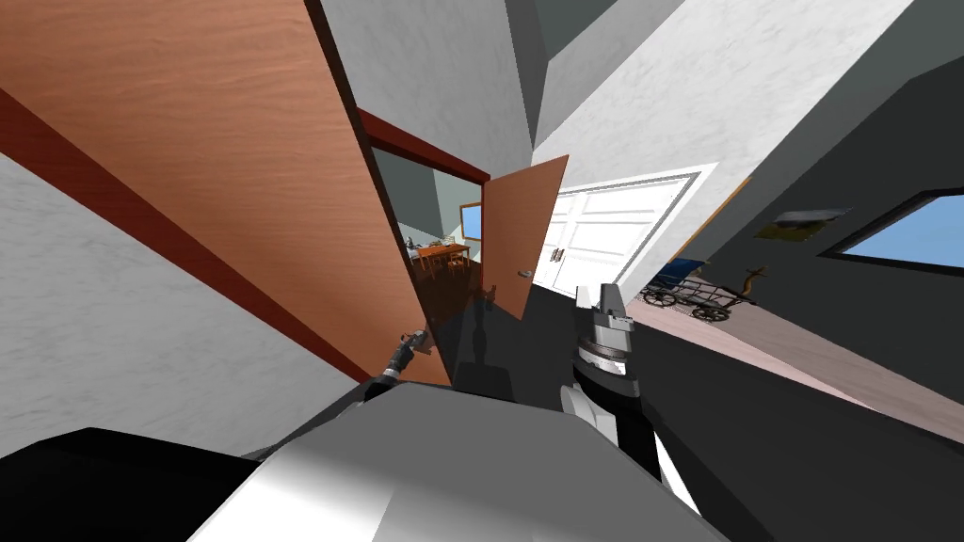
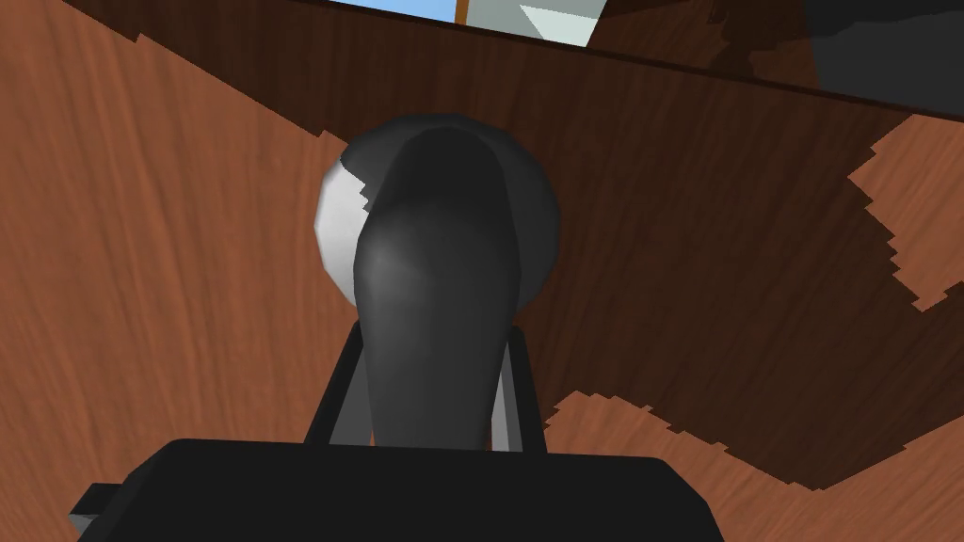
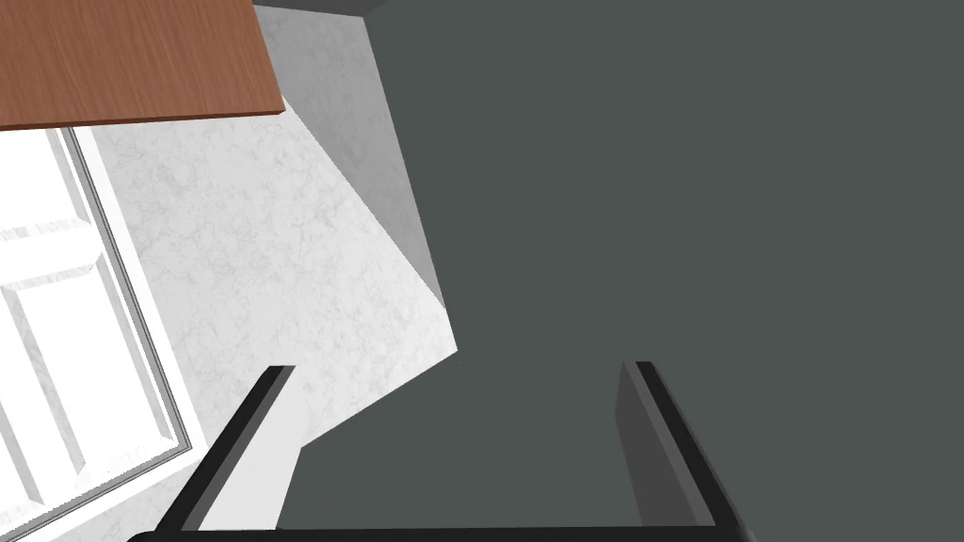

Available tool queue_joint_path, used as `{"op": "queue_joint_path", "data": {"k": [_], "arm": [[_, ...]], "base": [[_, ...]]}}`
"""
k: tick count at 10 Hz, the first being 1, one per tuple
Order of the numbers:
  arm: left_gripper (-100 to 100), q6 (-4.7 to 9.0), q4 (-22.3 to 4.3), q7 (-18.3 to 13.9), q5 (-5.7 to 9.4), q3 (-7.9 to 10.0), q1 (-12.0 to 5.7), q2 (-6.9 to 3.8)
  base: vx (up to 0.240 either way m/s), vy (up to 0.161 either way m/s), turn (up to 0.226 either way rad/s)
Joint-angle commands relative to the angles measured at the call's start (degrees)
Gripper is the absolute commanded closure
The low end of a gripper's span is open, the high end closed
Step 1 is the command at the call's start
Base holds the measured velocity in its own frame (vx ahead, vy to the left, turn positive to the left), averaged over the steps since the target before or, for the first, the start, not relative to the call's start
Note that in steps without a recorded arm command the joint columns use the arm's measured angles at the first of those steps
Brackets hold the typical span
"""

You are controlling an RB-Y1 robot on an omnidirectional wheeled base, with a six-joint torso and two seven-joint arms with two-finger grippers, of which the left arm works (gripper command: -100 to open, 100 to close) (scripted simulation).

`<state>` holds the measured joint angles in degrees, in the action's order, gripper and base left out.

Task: Pull the door open

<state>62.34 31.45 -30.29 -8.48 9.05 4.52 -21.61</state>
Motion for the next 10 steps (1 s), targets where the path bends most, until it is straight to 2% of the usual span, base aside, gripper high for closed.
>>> {"op": "queue_joint_path", "data": {"k": [1, 6, 7, 9, 10], "arm": [[100, 1.35, -1.6, -0.1, -0.19, -0.05, -0.39, -0.11], [100, 5.74, -2.2, -1.7, -1.27, 0.10, 2.48, -1.36], [100, 5.74, -2.2, -1.7, -1.27, 0.10, 2.48, -1.36], [100, 7.59, -2.4, -2.4, -1.73, 0.17, 3.70, -1.89], [100, 7.59, -2.4, -2.4, -1.73, 0.17, 3.70, -1.89]], "base": [[-0.137, 0.054, -0.101], [-0.165, 0.054, -0.148], [-0.123, 0.029, -0.060], [-0.133, 0.032, -0.129], [-0.118, 0.041, -0.063]]}}
